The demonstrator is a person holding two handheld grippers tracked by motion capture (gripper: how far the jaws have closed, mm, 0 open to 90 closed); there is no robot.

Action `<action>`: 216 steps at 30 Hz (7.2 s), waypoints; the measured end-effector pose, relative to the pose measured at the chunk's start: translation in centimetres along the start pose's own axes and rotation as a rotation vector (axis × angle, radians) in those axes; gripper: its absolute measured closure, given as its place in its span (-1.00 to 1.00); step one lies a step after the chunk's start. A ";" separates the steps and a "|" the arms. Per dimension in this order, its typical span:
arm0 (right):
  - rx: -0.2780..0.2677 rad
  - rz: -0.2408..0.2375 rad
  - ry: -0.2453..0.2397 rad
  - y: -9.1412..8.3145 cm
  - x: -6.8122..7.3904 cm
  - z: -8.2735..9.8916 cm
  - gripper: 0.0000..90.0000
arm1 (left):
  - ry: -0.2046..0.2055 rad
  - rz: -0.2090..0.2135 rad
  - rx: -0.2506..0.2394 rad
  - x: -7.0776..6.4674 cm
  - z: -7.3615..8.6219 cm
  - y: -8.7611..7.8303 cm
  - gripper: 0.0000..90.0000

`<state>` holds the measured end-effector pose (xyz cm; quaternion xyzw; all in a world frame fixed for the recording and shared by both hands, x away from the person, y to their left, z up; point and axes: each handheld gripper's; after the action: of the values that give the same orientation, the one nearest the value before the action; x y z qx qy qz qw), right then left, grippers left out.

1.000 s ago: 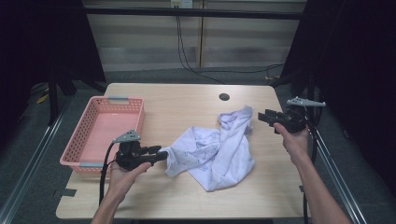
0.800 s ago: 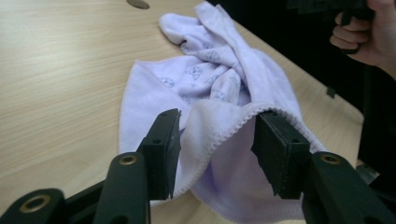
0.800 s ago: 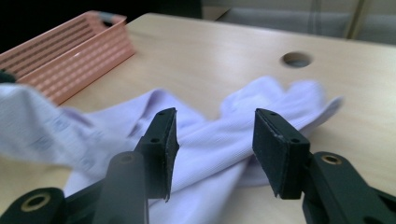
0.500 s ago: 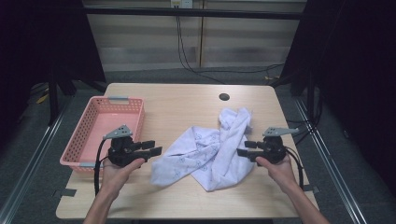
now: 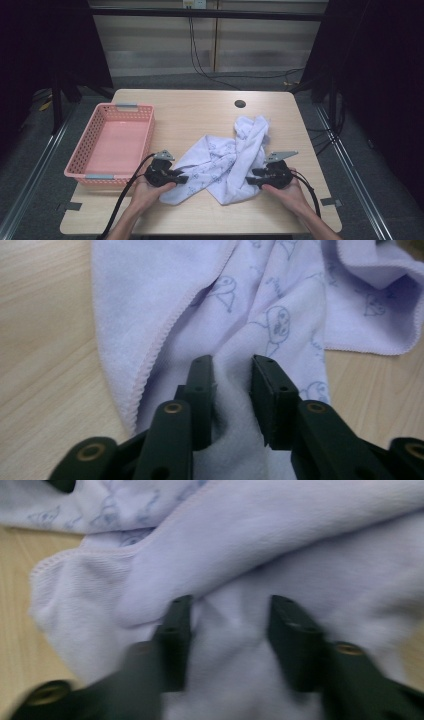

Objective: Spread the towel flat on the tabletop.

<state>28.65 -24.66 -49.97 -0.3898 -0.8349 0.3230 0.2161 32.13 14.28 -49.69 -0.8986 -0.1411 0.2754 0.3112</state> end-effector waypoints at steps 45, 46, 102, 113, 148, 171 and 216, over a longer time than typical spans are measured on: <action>-0.136 -0.073 0.054 -4.5 0.5 -0.3 0.28 | 0.040 0.168 0.050 -6.4 -2.6 7.6 0.90; -0.129 -0.075 0.049 -4.4 0.6 -0.1 0.29 | 0.041 0.172 0.055 -6.6 -2.9 8.1 0.89; -0.130 -0.059 0.049 -5.4 0.2 1.7 0.51 | 0.089 0.080 -0.112 -5.9 -1.6 1.7 0.38; -0.079 -0.066 0.055 -6.0 0.0 4.0 0.19 | 0.136 0.073 -0.055 -4.3 -3.6 5.6 0.20; -0.366 0.018 0.141 -11.3 -5.7 -6.2 0.99 | 0.044 0.050 -0.454 -2.5 -9.2 -5.7 0.97; -0.677 0.113 0.145 -20.5 -8.4 -21.2 0.99 | 0.157 -0.021 -0.717 -5.6 -18.9 -15.3 0.98; -0.225 -0.003 0.127 -9.4 -2.0 3.3 0.64 | -0.022 0.099 -0.238 -3.7 0.8 -2.0 0.64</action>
<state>23.02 -32.10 -45.83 -0.4298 -0.8511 0.2018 0.2241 28.52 14.62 -47.49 -0.9319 -0.1316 0.2815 0.1871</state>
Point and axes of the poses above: each handheld gripper's, and its own axes: y roughly forward along the jaws, z roughly out of its underside, x roughly to its left, and after that the axes turned 9 degrees about z, right-handed
